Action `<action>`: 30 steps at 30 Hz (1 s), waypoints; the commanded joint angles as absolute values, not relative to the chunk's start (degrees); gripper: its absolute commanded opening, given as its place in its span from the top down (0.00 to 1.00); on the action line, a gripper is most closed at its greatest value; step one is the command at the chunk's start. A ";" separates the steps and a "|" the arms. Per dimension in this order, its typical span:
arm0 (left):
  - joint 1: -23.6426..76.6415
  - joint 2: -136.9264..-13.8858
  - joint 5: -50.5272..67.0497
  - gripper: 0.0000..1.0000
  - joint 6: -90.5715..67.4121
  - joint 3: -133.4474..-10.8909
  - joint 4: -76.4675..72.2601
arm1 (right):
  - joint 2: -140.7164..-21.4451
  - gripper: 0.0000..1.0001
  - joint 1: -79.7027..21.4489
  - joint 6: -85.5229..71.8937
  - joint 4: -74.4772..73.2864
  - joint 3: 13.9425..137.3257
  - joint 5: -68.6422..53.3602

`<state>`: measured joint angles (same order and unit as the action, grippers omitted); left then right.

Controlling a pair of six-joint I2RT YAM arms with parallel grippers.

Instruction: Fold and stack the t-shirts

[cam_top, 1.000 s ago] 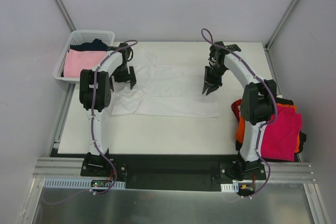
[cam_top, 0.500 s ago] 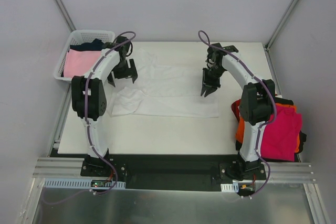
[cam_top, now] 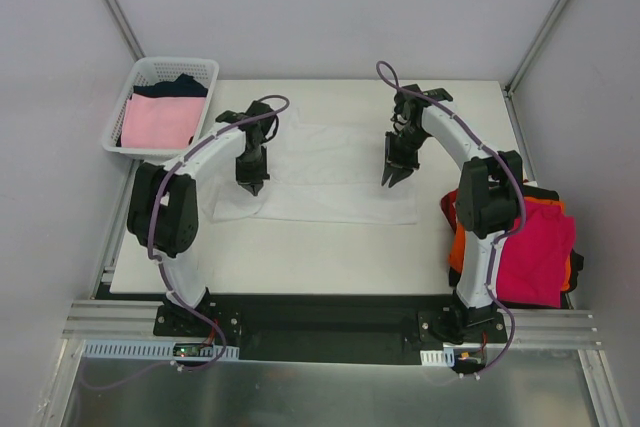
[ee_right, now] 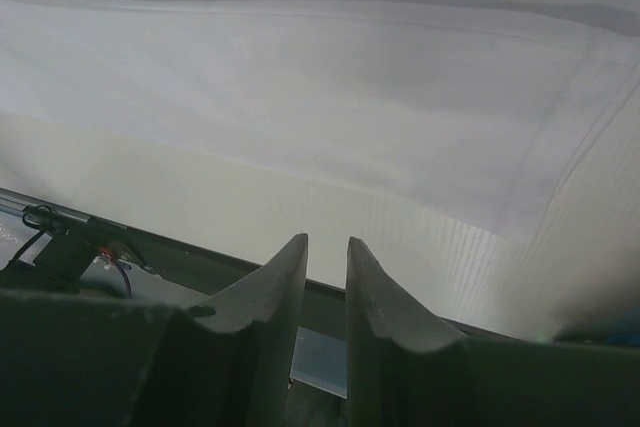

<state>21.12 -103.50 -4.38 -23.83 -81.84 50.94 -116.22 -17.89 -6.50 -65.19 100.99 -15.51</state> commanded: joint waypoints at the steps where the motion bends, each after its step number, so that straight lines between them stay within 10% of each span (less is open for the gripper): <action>1: 20.39 -103.71 -6.67 1.00 -23.91 -81.30 50.27 | -116.02 0.74 -18.54 -5.63 -66.36 100.81 -16.00; 30: 11.96 -117.51 -14.06 0.99 -23.29 -88.41 50.71 | -116.10 0.74 -18.28 -5.27 -67.32 101.78 -14.85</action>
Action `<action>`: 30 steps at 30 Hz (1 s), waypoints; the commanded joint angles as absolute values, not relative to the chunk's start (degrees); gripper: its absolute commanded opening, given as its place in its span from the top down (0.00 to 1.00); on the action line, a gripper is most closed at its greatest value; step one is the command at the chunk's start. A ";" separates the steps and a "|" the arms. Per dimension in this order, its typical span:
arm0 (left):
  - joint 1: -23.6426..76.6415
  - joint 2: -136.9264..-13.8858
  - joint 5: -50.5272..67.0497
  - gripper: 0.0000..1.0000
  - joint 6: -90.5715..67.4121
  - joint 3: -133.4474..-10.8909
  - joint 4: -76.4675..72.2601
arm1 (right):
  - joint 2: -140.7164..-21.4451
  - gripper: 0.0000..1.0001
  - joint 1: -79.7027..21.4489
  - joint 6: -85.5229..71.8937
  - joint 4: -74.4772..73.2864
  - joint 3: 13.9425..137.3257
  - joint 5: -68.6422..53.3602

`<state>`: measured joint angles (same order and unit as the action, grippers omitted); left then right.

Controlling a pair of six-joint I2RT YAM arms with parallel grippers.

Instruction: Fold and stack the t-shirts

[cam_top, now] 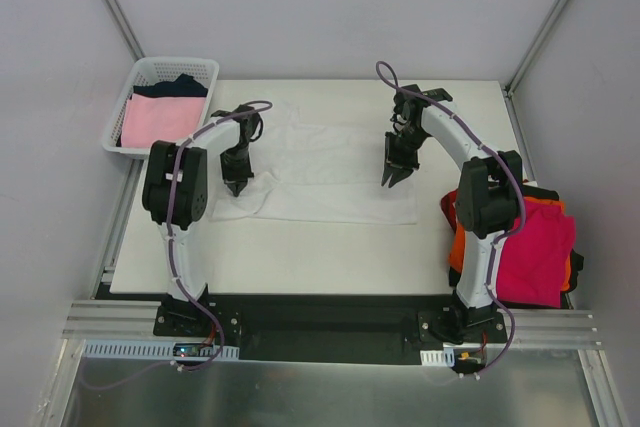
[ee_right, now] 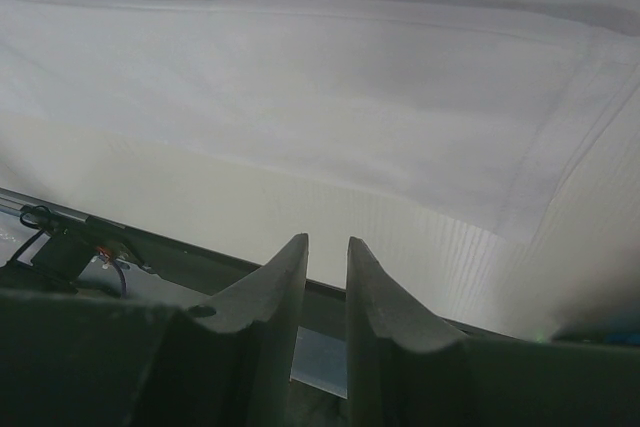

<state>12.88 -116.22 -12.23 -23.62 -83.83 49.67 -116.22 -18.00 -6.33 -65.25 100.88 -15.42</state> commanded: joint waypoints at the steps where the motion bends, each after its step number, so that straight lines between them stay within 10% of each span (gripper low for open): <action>1: 11.87 -118.47 -14.15 0.99 -23.12 -89.29 50.80 | -116.10 0.74 -18.37 -5.27 -67.32 101.78 -14.77; 21: 8.17 -122.79 -11.61 0.96 -22.85 -106.53 56.42 | -116.63 0.74 -18.02 -5.10 -67.50 101.78 -15.29; 30: 13.88 -109.88 -3.34 0.92 -27.51 -93.00 53.53 | -119.61 0.98 -19.42 -4.48 -67.24 103.27 -17.93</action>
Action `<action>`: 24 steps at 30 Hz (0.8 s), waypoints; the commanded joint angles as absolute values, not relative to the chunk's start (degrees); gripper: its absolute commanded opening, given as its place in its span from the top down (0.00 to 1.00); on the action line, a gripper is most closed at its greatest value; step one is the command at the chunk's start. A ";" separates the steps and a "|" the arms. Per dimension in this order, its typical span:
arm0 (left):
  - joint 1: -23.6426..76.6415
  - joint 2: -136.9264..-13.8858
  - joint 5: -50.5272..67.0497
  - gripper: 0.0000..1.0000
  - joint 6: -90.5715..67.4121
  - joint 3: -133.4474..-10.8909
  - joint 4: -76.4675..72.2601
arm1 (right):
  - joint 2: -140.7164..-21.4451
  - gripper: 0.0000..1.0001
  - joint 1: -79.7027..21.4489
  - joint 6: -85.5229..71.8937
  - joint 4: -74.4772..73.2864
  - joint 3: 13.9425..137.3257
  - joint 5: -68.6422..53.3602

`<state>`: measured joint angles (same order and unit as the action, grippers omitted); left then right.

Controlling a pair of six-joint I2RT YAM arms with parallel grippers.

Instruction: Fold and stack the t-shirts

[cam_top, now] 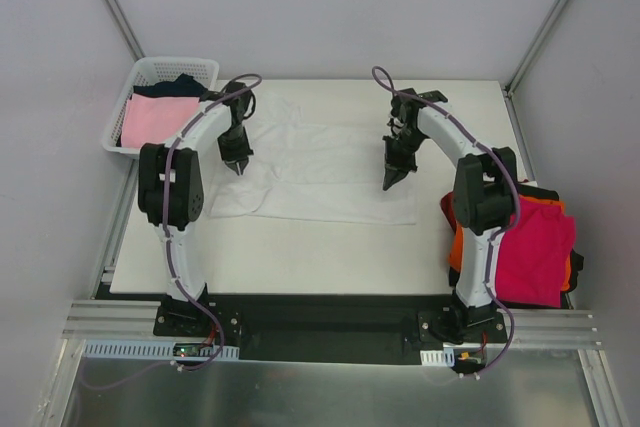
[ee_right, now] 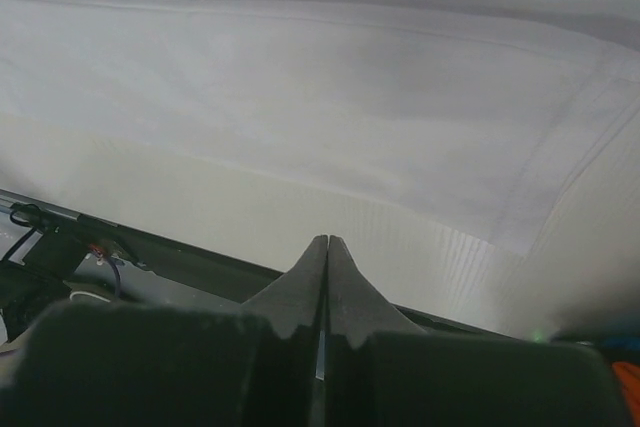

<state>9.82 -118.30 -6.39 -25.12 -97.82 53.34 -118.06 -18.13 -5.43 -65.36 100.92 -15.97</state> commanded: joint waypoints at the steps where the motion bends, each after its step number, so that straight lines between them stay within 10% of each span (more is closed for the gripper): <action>1: 14.67 -109.34 -3.60 0.91 -27.68 -90.55 53.26 | -119.97 0.98 -20.03 -4.31 -67.24 103.45 -18.19; 24: 11.96 -109.34 -8.52 0.93 -26.19 -76.46 47.72 | -121.56 0.99 -22.06 -6.41 -55.90 92.38 -20.74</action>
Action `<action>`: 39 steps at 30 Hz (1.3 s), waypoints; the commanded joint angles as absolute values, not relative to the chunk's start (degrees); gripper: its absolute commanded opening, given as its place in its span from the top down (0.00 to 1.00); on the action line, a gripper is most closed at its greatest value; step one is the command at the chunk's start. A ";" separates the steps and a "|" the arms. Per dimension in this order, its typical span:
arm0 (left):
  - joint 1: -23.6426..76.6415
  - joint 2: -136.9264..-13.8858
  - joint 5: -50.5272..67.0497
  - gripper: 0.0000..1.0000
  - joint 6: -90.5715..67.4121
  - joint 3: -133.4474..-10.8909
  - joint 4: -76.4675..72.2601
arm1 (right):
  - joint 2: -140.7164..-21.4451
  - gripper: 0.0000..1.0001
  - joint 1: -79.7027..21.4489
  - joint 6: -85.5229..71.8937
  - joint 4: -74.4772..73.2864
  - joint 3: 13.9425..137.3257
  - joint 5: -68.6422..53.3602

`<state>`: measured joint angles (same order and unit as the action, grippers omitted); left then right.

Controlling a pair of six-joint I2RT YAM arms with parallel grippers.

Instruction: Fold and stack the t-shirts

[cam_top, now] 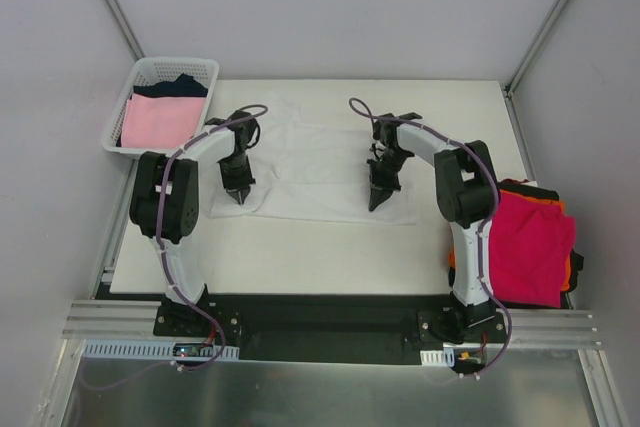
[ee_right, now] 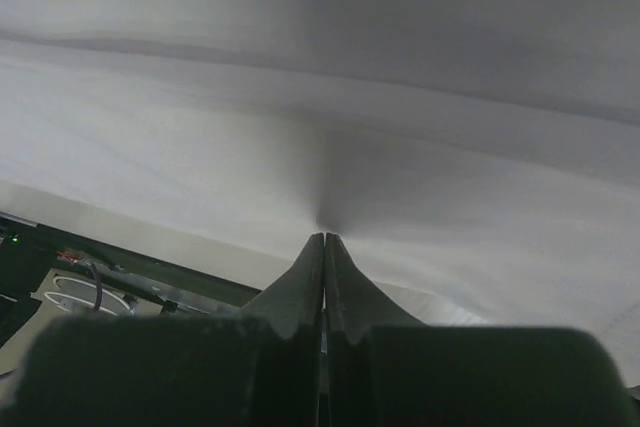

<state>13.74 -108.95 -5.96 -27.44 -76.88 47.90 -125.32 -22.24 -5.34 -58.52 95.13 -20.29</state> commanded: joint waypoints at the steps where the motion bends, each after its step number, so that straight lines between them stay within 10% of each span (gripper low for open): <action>1: 11.78 -109.42 -8.70 0.93 -25.84 -76.90 47.81 | -121.20 0.99 -21.97 -6.68 -55.38 91.76 -20.74; 39: 7.73 -110.83 -13.62 0.89 -22.76 -75.85 50.89 | -115.49 0.89 -8.70 -9.40 -46.41 80.51 -22.23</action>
